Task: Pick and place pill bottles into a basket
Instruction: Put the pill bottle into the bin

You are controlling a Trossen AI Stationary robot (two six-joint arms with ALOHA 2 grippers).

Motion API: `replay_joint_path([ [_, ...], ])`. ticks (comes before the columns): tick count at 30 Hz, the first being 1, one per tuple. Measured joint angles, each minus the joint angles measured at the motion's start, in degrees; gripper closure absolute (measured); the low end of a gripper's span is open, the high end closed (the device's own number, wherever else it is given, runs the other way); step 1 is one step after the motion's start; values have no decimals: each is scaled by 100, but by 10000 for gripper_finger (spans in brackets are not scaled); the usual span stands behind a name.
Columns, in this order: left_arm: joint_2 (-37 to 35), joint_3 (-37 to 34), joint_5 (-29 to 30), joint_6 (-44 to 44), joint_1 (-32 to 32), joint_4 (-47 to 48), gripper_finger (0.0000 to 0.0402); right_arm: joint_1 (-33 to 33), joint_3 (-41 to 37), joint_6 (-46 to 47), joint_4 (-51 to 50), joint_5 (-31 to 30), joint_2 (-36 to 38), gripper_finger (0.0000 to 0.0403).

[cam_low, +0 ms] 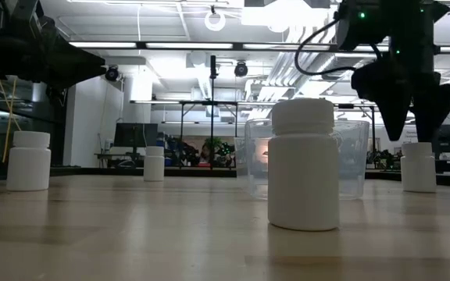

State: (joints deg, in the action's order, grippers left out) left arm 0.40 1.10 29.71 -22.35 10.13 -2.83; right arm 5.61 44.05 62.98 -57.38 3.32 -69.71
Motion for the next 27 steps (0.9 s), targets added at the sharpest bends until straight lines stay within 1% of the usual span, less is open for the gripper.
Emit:
replay_joint_path([
  [6, 0, 1, 0, 0, -1, 2, 277, -2, -188, 4, 89, -134, 1, 84],
  [14, 0, 2, 0, 0, 0, 22, 277, -2, -192, -171, 152, -419, -1, 84],
  [19, 0, 2, -2, 0, -2, 22, 277, -2, -192, -192, 157, -338, -22, 84],
  [22, 0, 2, -1, 0, -1, 22, 277, -2, -192, -275, 172, -144, -133, 84],
  [27, 0, 2, 0, 0, -2, 19, 277, -4, -190, -348, 256, -192, -420, 84],
])
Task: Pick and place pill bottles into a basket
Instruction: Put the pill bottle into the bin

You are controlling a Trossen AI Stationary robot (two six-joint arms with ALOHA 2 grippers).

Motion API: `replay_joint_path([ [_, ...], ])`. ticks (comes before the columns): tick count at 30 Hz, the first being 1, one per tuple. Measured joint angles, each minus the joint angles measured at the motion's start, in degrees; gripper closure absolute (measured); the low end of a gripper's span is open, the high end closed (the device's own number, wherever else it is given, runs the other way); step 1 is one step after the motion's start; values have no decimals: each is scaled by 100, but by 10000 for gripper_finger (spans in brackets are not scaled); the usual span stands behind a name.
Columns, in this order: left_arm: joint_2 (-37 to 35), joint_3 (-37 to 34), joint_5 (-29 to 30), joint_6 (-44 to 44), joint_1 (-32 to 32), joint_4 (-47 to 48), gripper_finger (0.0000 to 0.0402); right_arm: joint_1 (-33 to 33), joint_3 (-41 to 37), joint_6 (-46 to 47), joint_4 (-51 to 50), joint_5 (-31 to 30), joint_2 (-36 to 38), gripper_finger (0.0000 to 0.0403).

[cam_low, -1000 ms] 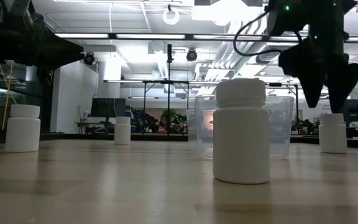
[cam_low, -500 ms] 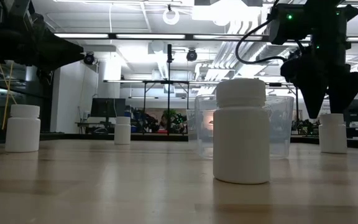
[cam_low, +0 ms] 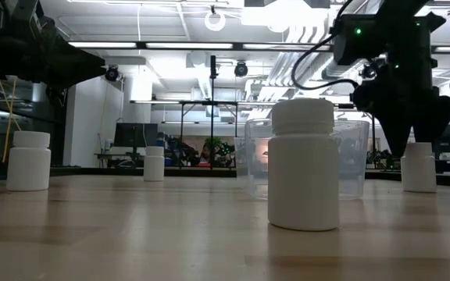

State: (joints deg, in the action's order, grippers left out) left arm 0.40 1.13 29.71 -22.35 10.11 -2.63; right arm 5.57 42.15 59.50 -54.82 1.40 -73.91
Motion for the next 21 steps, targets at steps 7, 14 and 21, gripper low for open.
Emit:
replay_joint_path([
  [7, 0, 0, -2, 0, 1, 0, 277, 2, 0, -192, 8, 49, -334, 84],
  [14, 0, 0, -2, 0, 0, 0, 277, 0, 0, -298, 4, 45, -518, 84],
  [21, 0, 0, -2, 0, 1, 0, 277, 2, 0, -299, 26, 45, -566, 109],
])
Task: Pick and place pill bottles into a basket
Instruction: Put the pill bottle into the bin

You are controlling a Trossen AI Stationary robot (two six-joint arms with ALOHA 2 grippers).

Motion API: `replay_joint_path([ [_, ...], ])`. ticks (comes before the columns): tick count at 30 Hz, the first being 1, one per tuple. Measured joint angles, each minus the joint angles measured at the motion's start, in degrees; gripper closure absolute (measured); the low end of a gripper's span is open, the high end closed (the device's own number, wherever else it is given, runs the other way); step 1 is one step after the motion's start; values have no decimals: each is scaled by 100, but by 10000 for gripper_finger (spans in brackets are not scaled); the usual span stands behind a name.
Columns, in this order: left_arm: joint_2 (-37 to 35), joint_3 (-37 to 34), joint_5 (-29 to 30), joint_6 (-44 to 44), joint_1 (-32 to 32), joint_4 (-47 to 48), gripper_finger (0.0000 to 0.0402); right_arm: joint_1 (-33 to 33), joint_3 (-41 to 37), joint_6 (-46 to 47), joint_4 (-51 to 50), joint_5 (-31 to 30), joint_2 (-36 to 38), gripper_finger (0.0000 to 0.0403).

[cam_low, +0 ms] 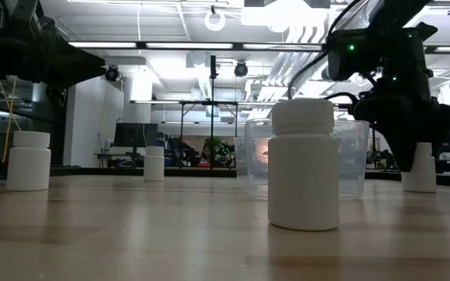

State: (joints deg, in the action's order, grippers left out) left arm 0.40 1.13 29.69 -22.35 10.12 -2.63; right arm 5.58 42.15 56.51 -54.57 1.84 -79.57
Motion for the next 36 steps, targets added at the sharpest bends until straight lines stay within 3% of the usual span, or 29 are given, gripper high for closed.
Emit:
replay_joint_path([
  [23, 0, 0, -2, -2, 0, -1, 277, -1, 2, -2, -45, 117, 2, 229],
  [36, 0, 0, -4, -2, 1, 0, 277, 0, 24, 2, -149, 668, 17, 230],
])
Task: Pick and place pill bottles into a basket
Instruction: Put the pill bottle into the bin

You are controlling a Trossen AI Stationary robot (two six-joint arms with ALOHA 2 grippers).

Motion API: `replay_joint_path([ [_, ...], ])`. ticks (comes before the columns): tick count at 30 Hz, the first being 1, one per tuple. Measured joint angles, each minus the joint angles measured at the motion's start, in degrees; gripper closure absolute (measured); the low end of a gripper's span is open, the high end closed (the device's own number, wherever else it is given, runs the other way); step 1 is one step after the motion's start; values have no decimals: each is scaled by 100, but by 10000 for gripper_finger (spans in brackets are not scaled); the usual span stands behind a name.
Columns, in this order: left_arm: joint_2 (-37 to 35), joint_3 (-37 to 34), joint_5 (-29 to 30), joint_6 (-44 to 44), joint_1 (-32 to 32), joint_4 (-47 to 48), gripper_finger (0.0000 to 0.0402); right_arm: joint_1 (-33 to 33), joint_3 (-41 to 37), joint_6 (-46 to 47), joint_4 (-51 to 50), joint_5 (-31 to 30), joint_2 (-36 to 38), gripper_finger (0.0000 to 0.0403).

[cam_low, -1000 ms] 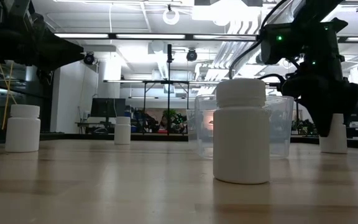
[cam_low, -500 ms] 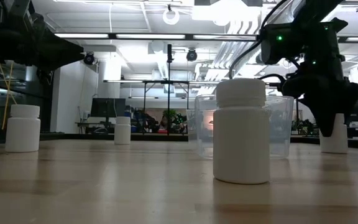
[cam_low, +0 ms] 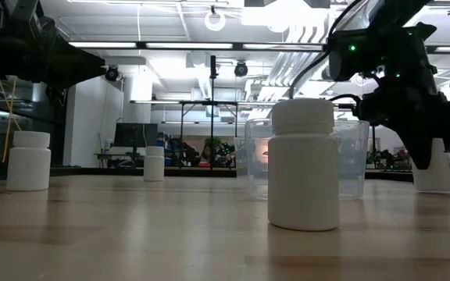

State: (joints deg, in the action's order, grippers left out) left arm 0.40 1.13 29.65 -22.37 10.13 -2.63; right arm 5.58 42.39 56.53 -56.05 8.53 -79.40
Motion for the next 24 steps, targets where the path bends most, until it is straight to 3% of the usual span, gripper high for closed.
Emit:
replay_joint_path([
  [10, 0, 0, 2, 0, 0, -2, 277, -2, 434, -147, -112, 120, 0, 232],
  [24, 0, 0, 2, 0, -2, -2, 277, 0, 1459, -288, -476, -252, 0, 232],
])
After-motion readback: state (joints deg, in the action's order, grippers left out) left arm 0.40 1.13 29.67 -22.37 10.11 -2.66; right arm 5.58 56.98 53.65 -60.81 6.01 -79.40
